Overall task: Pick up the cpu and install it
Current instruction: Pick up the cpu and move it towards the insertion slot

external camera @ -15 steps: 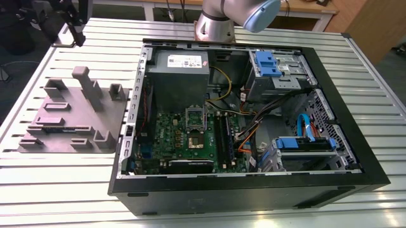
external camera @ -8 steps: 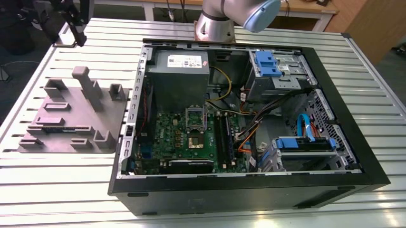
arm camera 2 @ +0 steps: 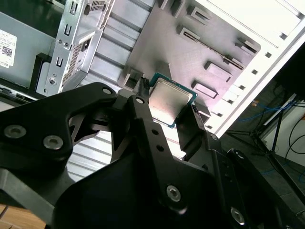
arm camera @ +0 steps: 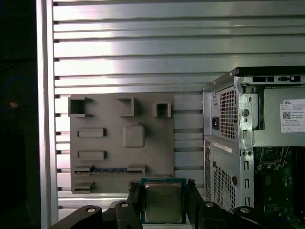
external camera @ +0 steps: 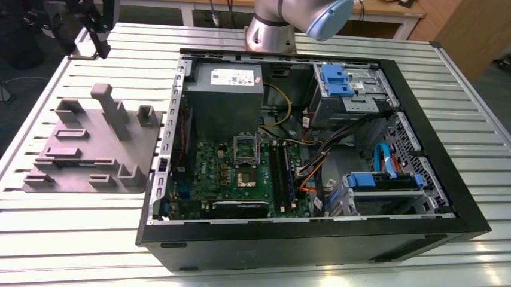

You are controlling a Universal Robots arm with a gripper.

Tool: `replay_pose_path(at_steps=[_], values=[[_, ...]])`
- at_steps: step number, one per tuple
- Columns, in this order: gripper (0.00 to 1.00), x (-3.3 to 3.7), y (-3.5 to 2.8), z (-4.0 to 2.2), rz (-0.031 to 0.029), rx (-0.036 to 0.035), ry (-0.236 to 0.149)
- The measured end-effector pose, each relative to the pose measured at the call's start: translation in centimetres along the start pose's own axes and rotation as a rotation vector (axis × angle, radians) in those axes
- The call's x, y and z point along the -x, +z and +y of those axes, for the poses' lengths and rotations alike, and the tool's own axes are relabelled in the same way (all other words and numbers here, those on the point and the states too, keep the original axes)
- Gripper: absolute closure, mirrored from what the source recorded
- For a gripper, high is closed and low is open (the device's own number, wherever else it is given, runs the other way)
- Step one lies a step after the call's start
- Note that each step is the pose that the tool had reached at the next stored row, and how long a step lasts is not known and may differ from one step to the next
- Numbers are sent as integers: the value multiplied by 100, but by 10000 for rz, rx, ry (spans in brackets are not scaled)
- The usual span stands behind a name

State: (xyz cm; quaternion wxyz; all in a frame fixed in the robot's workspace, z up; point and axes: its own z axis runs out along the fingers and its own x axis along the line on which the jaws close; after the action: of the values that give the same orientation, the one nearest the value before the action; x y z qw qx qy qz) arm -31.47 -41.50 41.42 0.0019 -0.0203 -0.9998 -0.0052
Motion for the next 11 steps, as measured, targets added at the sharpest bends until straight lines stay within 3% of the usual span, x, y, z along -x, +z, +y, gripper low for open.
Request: replay_pose_path(at_steps=[11], values=[[53, 27, 0, 1, 0, -1, 0]])
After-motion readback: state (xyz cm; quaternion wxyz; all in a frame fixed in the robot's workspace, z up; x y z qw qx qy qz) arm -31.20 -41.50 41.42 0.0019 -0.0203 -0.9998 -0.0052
